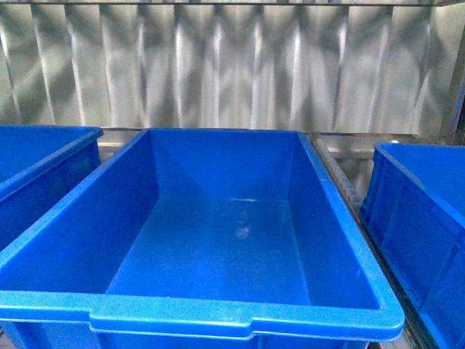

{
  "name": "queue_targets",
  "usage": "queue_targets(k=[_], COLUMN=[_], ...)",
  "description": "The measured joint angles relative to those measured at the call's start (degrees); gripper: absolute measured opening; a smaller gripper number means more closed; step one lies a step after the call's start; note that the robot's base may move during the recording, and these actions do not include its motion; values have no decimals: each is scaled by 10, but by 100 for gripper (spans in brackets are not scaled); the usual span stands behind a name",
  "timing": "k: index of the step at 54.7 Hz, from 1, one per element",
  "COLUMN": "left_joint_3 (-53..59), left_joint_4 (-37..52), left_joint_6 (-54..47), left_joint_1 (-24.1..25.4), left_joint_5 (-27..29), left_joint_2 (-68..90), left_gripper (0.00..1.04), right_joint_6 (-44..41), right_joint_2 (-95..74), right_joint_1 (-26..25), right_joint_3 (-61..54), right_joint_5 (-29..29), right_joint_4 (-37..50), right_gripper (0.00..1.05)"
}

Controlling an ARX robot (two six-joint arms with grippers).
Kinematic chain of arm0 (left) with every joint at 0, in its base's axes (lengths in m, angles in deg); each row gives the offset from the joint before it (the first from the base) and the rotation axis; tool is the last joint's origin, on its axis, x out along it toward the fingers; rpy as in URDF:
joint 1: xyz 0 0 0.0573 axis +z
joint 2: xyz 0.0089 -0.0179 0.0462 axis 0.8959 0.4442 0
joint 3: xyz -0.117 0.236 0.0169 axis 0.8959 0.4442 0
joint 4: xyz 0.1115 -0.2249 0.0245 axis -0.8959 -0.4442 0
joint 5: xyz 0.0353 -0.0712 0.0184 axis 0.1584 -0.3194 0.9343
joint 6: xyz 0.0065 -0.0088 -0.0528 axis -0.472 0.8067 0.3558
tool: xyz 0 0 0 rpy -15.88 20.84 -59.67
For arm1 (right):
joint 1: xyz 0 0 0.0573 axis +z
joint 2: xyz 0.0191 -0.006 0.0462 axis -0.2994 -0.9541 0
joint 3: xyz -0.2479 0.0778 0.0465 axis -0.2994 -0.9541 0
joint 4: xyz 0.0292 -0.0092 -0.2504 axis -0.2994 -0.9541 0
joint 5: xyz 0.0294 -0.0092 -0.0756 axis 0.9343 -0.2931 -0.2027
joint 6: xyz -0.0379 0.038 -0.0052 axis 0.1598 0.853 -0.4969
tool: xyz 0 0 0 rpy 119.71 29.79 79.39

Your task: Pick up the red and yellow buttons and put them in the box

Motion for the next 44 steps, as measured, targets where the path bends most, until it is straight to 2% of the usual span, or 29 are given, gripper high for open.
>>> queue_targets(k=[6,18,24,44], left_joint_3=[0,0,0,0], left_joint_4=[0,0,0,0], left_joint_6=[0,0,0,0], left_joint_1=[0,0,0,0], left_joint_5=[0,0,0,0], left_joint_2=[0,0,0,0], left_gripper=[97,97,97,97], right_joint_6=[-3,-4,-4,-4], right_joint_2=[31,64,124,159], right_joint_1=[0,1,2,2], right_joint_3=[-23,-67,-81,-110], right_joint_5=[-6,-5,-5,-5], right_joint_4=[4,9,-40,-40], right_gripper=[3,3,3,3])
